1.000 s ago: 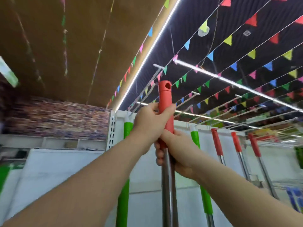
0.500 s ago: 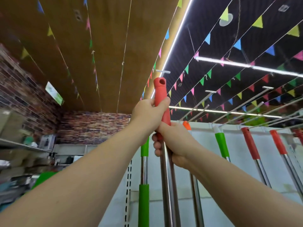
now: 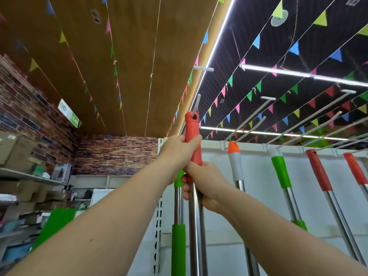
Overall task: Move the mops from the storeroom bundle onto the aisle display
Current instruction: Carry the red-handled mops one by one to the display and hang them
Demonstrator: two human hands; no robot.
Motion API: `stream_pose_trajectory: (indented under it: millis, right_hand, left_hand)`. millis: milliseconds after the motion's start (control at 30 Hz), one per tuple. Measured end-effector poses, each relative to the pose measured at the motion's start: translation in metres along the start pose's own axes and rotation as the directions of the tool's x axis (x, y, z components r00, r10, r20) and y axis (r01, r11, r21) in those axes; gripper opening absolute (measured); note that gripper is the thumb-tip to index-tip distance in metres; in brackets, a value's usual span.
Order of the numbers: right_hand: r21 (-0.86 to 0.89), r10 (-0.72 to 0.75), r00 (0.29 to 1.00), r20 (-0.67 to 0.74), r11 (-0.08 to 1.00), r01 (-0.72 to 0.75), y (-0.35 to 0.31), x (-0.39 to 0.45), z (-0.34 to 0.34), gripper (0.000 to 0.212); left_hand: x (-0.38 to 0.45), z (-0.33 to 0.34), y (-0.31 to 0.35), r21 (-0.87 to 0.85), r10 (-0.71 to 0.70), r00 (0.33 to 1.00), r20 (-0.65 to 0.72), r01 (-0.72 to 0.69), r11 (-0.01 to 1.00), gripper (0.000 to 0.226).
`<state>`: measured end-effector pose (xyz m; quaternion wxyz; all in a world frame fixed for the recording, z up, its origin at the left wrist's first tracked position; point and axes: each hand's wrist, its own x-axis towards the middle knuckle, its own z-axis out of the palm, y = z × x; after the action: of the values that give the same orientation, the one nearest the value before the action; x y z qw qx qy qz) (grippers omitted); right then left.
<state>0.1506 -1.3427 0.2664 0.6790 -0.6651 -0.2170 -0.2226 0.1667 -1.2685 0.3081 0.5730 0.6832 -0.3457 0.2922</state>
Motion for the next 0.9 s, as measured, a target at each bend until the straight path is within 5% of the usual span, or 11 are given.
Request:
stream_pose_trajectory:
  millis: [167,333,900]
  right_hand:
    - [-0.086,0.035,0.996,0.077,0.996,-0.028,0.014,0.017,-0.006,0.010]
    - [-0.519,-0.022,1.000,0.007,0.855,0.023,0.041,0.029,-0.017,0.022]
    - [-0.512,0.006,1.000,0.029,0.859,0.009,0.062,0.053,-0.020,0.023]
  left_hand:
    - [0.017,-0.003,-0.024,-0.109,-0.073,0.997,0.025,0.075,0.991,0.027]
    - [0.029,0.000,-0.051,-0.202,-0.089,0.995,-0.034,0.080,0.976,0.037]
    - [0.031,0.001,-0.079,-0.222,-0.176,0.980,-0.095,0.152,0.963,0.038]
